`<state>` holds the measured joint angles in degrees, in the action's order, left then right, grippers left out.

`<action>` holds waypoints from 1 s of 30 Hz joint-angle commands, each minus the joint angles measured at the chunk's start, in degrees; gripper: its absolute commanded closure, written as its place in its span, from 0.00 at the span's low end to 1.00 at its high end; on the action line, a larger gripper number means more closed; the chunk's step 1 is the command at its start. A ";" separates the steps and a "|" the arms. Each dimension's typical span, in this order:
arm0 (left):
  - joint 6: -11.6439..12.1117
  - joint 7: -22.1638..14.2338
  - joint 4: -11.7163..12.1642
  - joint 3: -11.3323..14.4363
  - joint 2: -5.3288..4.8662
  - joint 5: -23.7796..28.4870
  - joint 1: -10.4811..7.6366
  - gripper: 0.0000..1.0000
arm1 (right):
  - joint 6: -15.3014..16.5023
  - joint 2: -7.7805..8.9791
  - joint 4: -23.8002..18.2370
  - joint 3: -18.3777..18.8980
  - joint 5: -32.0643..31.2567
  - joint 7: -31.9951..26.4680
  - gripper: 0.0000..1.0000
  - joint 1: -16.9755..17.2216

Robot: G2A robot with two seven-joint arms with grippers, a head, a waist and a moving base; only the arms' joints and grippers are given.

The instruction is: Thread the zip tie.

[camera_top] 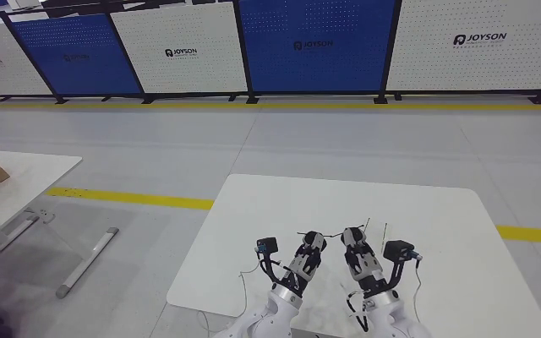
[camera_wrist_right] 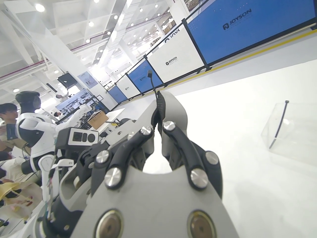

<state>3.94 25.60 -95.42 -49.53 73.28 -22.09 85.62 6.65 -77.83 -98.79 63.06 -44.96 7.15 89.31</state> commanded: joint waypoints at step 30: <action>0.00 0.00 0.00 0.00 0.00 0.00 0.00 1.00 | -1.15 -0.62 0.69 -1.33 -3.03 5.80 1.00 0.27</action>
<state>3.94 25.60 -95.42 -49.53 73.28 -22.09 85.62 5.50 -78.45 -98.11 61.73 -47.98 12.95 89.58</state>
